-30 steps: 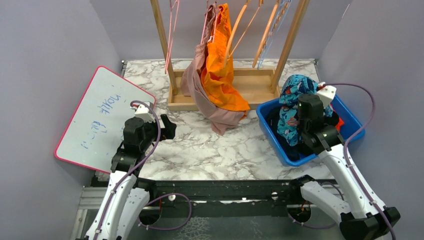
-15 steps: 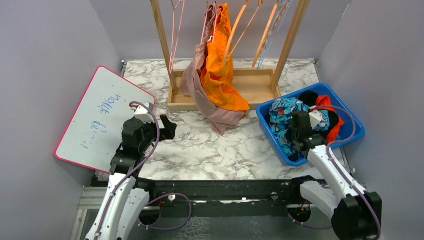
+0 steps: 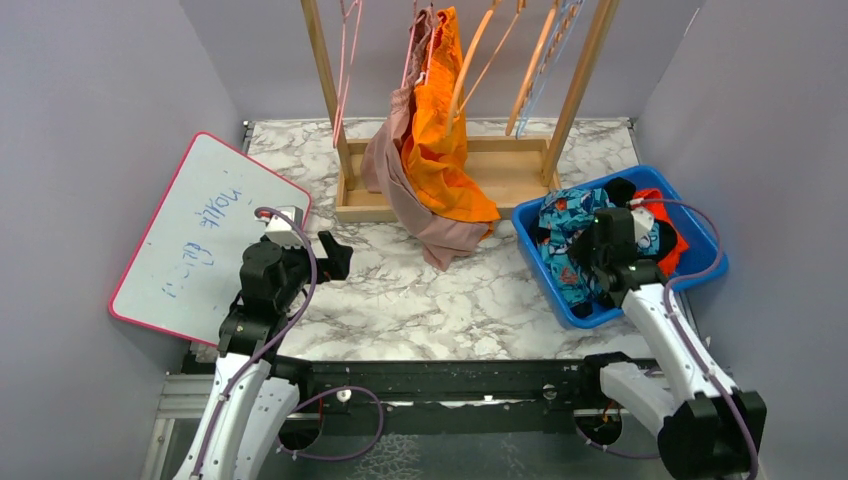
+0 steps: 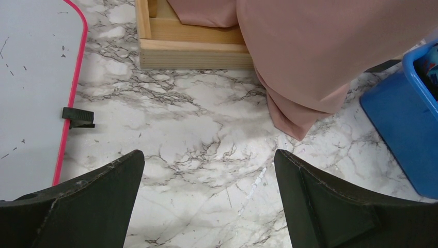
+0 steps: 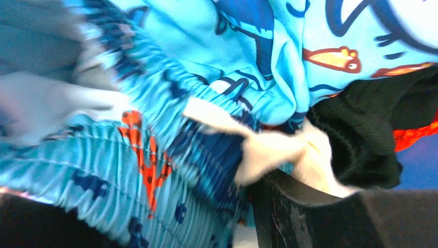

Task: Remove the shorts from the hanger
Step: Place the shorts in the basket.

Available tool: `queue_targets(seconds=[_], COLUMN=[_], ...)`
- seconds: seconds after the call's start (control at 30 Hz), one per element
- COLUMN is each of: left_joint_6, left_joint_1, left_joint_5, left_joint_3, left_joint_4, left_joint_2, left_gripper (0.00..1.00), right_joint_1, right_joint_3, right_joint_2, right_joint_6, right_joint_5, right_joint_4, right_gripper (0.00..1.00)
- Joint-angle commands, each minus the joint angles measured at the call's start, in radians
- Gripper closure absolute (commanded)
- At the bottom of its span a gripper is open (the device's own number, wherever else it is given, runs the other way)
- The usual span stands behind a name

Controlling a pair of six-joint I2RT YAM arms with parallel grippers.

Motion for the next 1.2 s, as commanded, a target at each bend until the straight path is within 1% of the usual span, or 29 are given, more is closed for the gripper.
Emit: queue_targets(seconds=[0.0, 0.1, 0.13, 0.23, 0.3, 0.37, 0.43, 0.5, 0.53, 0.6, 0.67, 0.77, 0.83, 0.87, 0.9, 0.97, 1.03, 1.1, 1.17], left_joint_6=[0.005, 0.005, 0.006, 0.005, 0.005, 0.005, 0.005, 0.005, 0.004, 0.005, 0.005, 0.005, 0.005, 0.005, 0.005, 0.005, 0.005, 0.005, 0.005], left_joint_1=[0.003, 0.003, 0.003, 0.003, 0.003, 0.003, 0.003, 0.004, 0.004, 0.003, 0.003, 0.004, 0.003, 0.003, 0.003, 0.003, 0.003, 0.003, 0.003], left_joint_5=[0.029, 0.029, 0.029, 0.028, 0.029, 0.031, 0.031, 0.029, 0.028, 0.026, 0.025, 0.022, 0.02, 0.02, 0.021, 0.022, 0.023, 0.024, 0.021], left_joint_3=[-0.012, -0.012, -0.012, -0.012, -0.013, -0.012, -0.012, -0.013, -0.012, -0.014, -0.012, -0.013, -0.013, -0.012, -0.012, -0.012, -0.013, -0.013, -0.012], left_joint_4=[0.032, 0.034, 0.034, 0.034, 0.035, 0.035, 0.034, 0.034, 0.034, 0.034, 0.034, 0.033, 0.033, 0.033, 0.034, 0.033, 0.032, 0.032, 0.032], left_joint_2=[-0.013, -0.014, -0.015, -0.014, -0.01, -0.004, 0.001, 0.003, 0.003, 0.006, 0.009, 0.006, 0.006, 0.008, 0.009, 0.013, 0.012, 0.01, 0.007], left_gripper=[0.02, 0.02, 0.02, 0.02, 0.02, 0.02, 0.02, 0.02, 0.02, 0.02, 0.02, 0.02, 0.02, 0.02, 0.02, 0.02, 0.02, 0.02, 0.02], right_joint_1=[0.0, 0.0, 0.0, 0.0, -0.001, 0.0, 0.0, 0.0, 0.0, 0.0, 0.0, 0.0, 0.0, -0.001, 0.0, 0.0, 0.0, -0.001, -0.001], right_joint_3=[0.103, 0.19, 0.224, 0.323, 0.37, 0.355, 0.351, 0.396, 0.419, 0.461, 0.418, 0.205, 0.1, 0.079, 0.092, 0.148, 0.21, 0.273, 0.307], right_joint_2=[-0.112, -0.126, -0.124, -0.126, -0.145, -0.173, -0.151, -0.044, 0.02, 0.139, 0.198, 0.198, 0.207, 0.219, 0.234, 0.249, 0.234, 0.192, 0.134], right_joint_6=[-0.056, -0.062, -0.066, -0.083, -0.131, -0.206, -0.227, -0.243, -0.249, -0.237, -0.198, -0.132, -0.103, -0.1, -0.101, -0.119, -0.158, -0.196, -0.248], right_joint_5=[0.048, 0.063, 0.064, 0.05, -0.024, -0.138, -0.223, -0.25, -0.248, -0.212, -0.149, -0.115, -0.115, -0.113, -0.106, -0.094, -0.116, -0.162, -0.246], right_joint_4=[-0.102, -0.188, -0.209, -0.247, -0.188, -0.03, 0.058, 0.054, 0.033, -0.036, -0.05, 0.057, 0.122, 0.139, 0.129, 0.085, 0.059, 0.03, 0.037], right_gripper=[0.38, 0.3, 0.29, 0.28, 0.29, 0.33, 0.37, 0.42, 0.46, 0.53, 0.56, 0.58, 0.59, 0.59, 0.6, 0.59, 0.57, 0.53, 0.46])
